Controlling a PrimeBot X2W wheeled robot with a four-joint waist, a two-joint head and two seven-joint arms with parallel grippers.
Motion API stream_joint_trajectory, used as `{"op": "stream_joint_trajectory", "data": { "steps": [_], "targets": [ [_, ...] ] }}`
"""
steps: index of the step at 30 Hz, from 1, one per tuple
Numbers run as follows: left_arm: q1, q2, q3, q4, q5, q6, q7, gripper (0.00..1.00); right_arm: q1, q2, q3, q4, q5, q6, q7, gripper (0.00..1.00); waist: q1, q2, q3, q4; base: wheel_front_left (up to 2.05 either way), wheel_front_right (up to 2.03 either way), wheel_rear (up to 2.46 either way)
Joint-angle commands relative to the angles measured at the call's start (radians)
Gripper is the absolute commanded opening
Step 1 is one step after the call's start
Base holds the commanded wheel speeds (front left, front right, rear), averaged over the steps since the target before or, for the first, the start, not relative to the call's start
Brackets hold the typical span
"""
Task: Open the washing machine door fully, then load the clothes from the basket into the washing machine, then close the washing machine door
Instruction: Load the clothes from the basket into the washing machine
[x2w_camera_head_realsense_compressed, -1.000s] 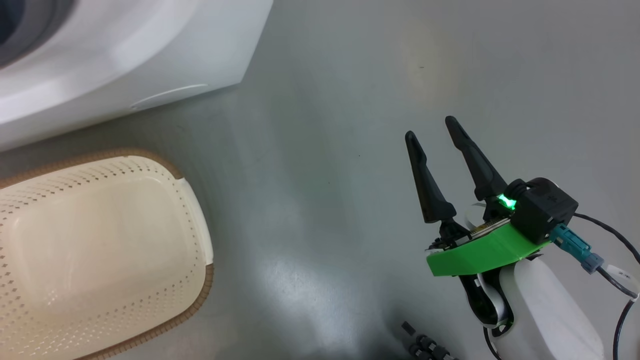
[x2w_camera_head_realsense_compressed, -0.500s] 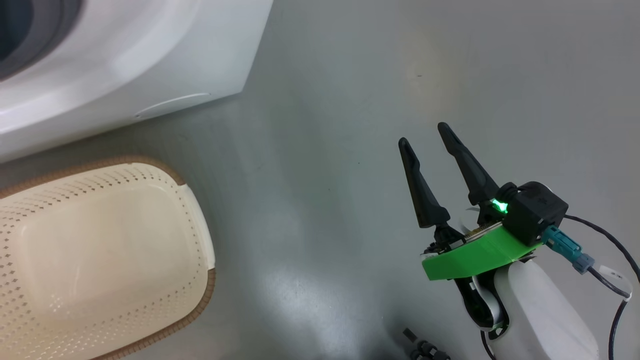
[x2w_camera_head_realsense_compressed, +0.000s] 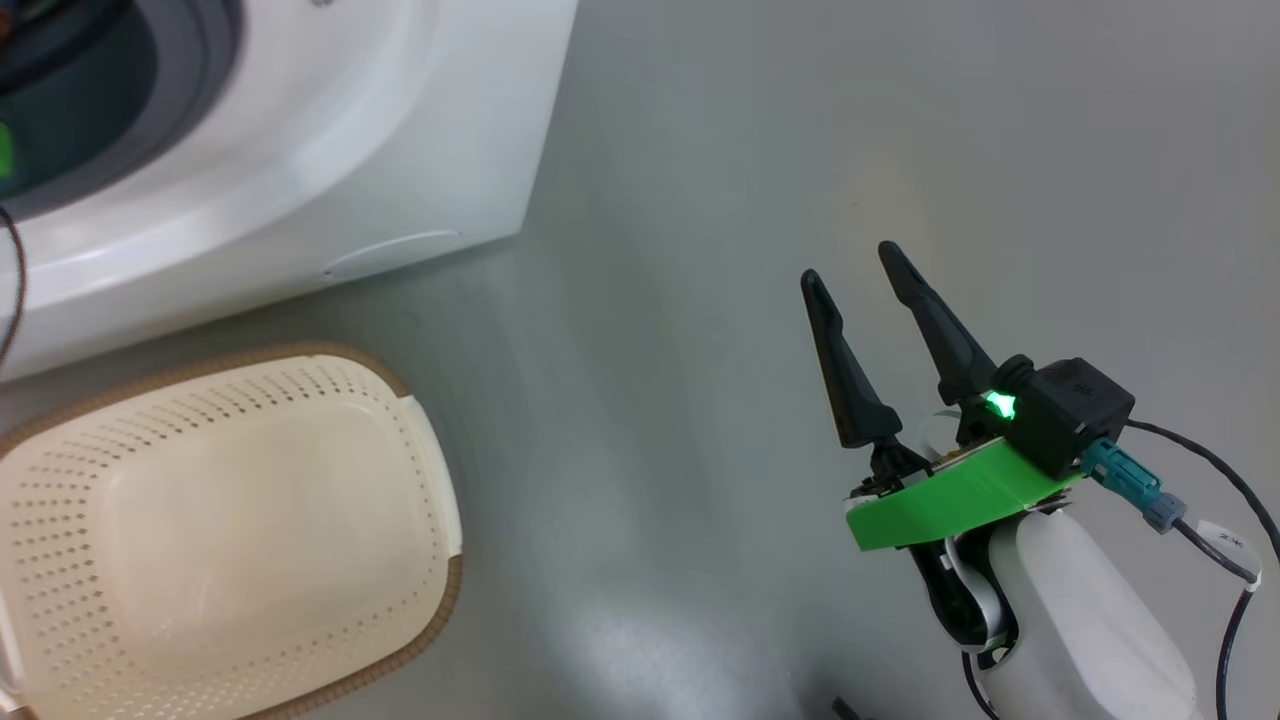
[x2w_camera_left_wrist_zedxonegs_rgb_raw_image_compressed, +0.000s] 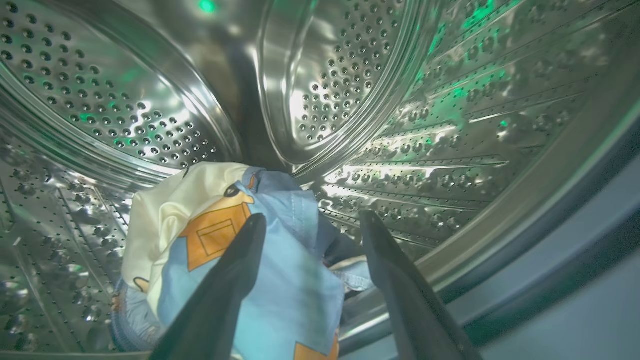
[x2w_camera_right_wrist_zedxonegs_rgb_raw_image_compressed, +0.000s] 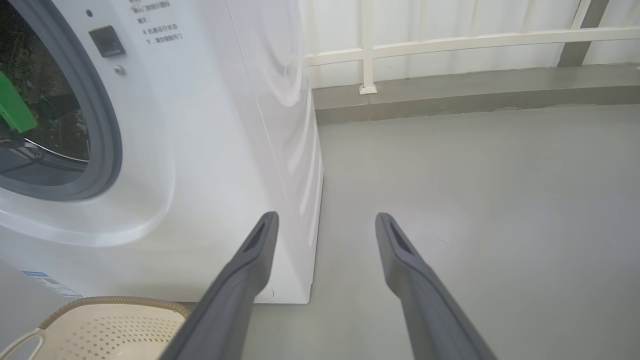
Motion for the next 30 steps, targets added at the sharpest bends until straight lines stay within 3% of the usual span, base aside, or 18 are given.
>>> {"op": "stream_joint_trajectory", "data": {
  "steps": [1, 13, 24, 30],
  "targets": [
    [0.022, 0.048, 0.004, -0.037, -0.017, -0.002, -0.014, 1.0, 0.008, -0.001, 0.01, -0.013, -0.001, 0.007, -0.008, 1.0, 0.0, 0.0, -0.035, 0.023, 0.0, 0.0, 0.0],
    [0.235, 0.038, -0.016, -0.166, -0.096, -0.002, -0.022, 1.0, -0.006, -0.001, -0.011, 0.045, -0.015, 0.007, -0.008, 1.0, 0.0, 0.0, -0.182, 0.118, 0.0, 0.0, 0.0],
    [0.522, 0.016, 0.101, -0.356, -0.043, -0.002, -0.022, 1.0, 0.028, -0.01, -0.029, 0.09, -0.008, 0.007, -0.008, 1.0, 0.0, 0.0, -0.333, 0.168, 0.0, 0.0, 0.0],
    [0.674, -0.023, 0.173, -0.463, -0.015, 0.001, -0.022, 1.0, 0.064, -0.04, -0.039, 0.096, 0.014, 0.007, -0.008, 1.0, 0.0, 0.0, -0.396, 0.193, 0.0, 0.0, 0.0]
  ]
}}
